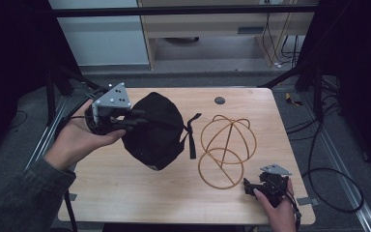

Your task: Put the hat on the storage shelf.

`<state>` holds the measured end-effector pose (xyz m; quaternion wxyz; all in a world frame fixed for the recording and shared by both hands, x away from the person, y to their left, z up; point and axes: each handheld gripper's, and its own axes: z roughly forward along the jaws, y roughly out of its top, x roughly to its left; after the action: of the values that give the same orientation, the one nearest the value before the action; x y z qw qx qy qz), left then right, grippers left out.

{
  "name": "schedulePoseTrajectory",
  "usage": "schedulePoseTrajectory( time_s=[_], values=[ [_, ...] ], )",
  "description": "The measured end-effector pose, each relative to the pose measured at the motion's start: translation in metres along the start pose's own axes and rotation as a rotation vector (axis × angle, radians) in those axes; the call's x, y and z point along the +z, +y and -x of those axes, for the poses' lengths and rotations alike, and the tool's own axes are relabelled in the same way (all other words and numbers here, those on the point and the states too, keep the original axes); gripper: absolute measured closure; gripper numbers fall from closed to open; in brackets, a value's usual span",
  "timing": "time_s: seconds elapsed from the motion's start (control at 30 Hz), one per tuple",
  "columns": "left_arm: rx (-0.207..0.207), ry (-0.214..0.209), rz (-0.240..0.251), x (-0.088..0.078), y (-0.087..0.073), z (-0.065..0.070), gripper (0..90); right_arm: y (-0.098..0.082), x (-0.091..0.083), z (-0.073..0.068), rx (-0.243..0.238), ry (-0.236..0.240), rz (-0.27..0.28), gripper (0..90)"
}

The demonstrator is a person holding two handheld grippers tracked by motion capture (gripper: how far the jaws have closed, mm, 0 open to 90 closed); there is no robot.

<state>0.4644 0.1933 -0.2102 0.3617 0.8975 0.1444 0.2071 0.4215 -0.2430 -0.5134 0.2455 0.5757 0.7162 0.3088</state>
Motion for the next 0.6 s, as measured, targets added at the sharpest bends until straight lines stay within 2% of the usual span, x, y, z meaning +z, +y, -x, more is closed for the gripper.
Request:
schedulePoseTrajectory(
  time_s=[0.37, 0.6],
  values=[
    [0.063, 0.012, 0.058, -0.022, 0.035, 0.012, 73.3, 0.0, 0.0, 0.0, -0.006, -0.002, -0.001, 0.4],
    [0.084, 0.016, 0.088, -0.028, 0.053, 0.016, 73.3, 0.0, 0.0, 0.001, -0.009, -0.003, -0.001, 0.4]
  ],
)
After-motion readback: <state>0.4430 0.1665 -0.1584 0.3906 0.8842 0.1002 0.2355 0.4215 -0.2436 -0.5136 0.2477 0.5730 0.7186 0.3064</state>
